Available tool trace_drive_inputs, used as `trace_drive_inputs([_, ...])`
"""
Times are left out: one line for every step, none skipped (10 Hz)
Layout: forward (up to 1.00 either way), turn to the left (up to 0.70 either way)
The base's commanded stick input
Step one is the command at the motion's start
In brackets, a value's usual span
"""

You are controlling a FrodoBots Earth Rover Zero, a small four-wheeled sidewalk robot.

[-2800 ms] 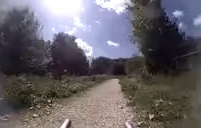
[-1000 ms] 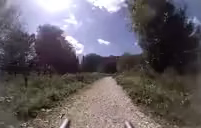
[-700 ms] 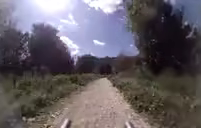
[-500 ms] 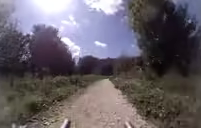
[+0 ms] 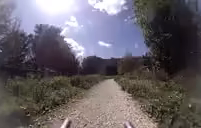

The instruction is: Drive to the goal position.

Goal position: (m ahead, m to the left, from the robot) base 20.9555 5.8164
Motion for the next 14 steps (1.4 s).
trace_drive_inputs([0.85, 0.0])
trace_drive_inputs([0.85, 0.0])
trace_drive_inputs([0.85, 0.0])
trace_drive_inputs([0.85, 0.0])
trace_drive_inputs([0.85, 0.0])
trace_drive_inputs([0.85, 0.0])
trace_drive_inputs([0.85, 0.0])
trace_drive_inputs([0.85, -0.08])
trace_drive_inputs([0.85, -0.11])
trace_drive_inputs([0.85, -0.02])
trace_drive_inputs([0.85, 0.0])
trace_drive_inputs([0.85, 0.0])
trace_drive_inputs([0.85, 0.0])
trace_drive_inputs([0.85, -0.15])
